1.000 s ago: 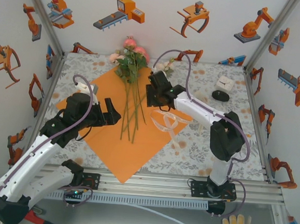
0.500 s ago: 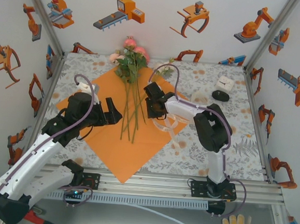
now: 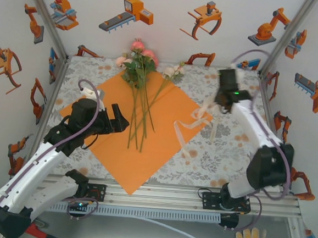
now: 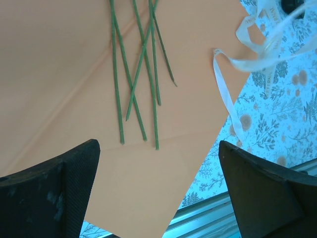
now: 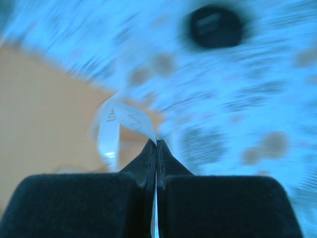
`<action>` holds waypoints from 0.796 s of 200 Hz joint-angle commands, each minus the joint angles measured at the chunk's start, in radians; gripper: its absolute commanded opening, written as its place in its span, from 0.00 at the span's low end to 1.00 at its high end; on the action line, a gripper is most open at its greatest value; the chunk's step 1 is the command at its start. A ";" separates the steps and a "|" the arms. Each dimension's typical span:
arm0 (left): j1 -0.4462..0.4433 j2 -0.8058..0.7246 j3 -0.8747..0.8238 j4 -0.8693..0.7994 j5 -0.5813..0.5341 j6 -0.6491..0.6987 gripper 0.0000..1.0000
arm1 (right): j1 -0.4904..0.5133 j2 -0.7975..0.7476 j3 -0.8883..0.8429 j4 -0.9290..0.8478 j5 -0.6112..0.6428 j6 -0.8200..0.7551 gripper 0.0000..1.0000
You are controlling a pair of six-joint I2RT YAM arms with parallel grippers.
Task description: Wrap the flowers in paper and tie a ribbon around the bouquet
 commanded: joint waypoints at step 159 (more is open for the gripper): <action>0.002 0.031 -0.024 0.048 0.005 -0.042 0.97 | -0.213 -0.206 0.059 -0.080 -0.069 -0.018 0.03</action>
